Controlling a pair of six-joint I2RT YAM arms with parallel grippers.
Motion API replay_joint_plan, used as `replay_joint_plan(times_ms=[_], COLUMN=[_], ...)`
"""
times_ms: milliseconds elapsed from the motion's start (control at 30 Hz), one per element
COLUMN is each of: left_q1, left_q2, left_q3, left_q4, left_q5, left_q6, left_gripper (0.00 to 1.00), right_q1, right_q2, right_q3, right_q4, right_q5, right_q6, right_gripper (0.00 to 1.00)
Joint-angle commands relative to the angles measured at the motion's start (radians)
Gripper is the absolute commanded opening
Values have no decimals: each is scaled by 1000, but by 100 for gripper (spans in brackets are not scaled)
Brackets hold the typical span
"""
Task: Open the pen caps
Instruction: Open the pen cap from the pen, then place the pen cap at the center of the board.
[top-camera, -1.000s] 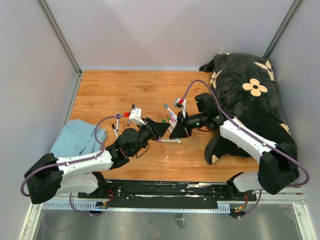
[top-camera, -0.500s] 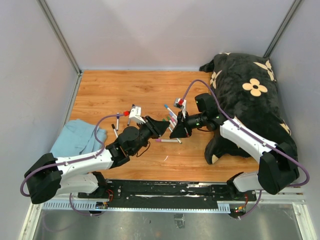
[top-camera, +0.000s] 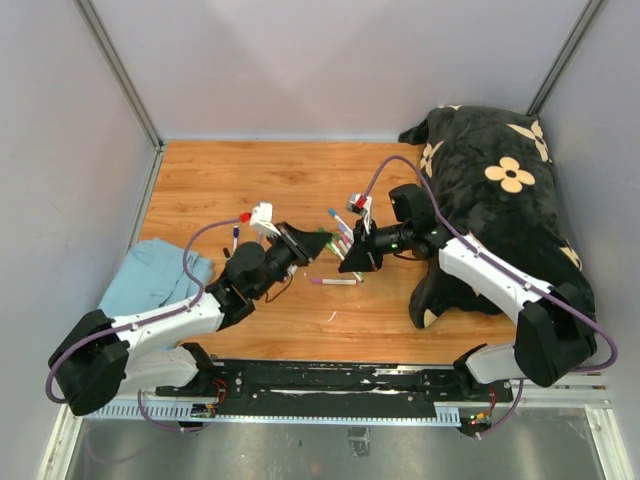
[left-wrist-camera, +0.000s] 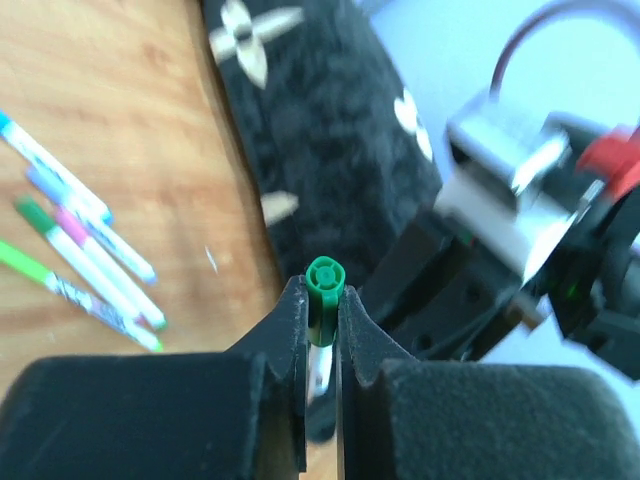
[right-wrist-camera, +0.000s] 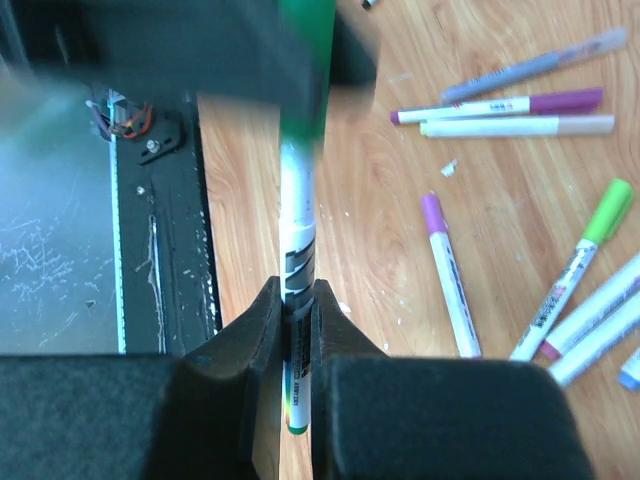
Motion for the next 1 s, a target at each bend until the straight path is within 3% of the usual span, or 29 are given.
replay_joint_plan(times_ms=[0, 267, 400, 567, 733, 867, 967], left_q1=[177, 313, 329, 333, 332, 331, 331], left_q2=[17, 161, 334, 636, 907, 1133, 1280], left_q3=[108, 299, 412, 682, 1027, 1364, 1570], left_q4=[44, -40, -90, -267, -502, -755, -858], left_q5=[-34, 16, 225, 398, 354, 255, 206], left_q6=[53, 85, 103, 145, 160, 88, 38], left_gripper=[0, 0, 0, 0, 0, 0, 0], right_q1=[19, -1, -97, -262, -335, -337, -338], right_q2=[35, 75, 82, 179, 360, 490, 538], right_q3=[20, 50, 63, 137, 321, 435, 477], right_q4=[-77, -118, -123, -141, -194, -279, -275], right_q5=[-46, -1, 86, 131, 301, 374, 459], right_q6=[-30, -25, -7, -6, -33, 3, 47], right_gripper=[1, 1, 1, 1, 1, 3, 4])
